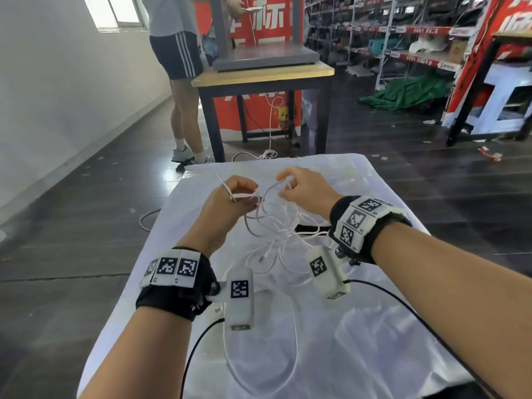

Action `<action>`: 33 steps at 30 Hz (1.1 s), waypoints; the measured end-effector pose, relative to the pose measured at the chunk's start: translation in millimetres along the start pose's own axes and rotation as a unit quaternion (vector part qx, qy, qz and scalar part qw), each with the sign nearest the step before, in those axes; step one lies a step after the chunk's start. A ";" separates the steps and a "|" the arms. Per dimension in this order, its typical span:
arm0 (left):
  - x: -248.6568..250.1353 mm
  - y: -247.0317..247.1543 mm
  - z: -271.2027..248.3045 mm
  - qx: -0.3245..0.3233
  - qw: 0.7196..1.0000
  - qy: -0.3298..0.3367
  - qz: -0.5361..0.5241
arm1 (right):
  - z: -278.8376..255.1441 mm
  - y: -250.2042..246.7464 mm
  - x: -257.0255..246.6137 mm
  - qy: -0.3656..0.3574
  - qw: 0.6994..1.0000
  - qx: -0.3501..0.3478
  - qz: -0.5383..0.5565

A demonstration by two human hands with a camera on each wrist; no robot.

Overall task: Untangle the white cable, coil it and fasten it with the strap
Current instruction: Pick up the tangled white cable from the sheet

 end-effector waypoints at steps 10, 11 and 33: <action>-14.8 -35.1 6.6 0.130 0.984 -0.117 -0.045 | -10.7 -39.5 28.8 0.082 0.957 0.254 0.116; -17.3 -38.3 7.5 0.142 0.980 -0.141 -0.019 | -13.2 -37.2 31.3 0.094 0.957 0.244 0.128; -5.1 11.0 1.3 -0.022 0.994 -0.022 0.101 | -30.2 -40.9 1.2 -0.005 0.970 0.181 0.164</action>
Point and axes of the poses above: each hand's wrist, its own z-axis towards the middle knuckle, its own y-axis out of the palm, x = y × z, the point moved 2 cm from there along z, towards the middle knuckle, and after that the axes turned 2 degrees about -z, right-handed, at the moved point
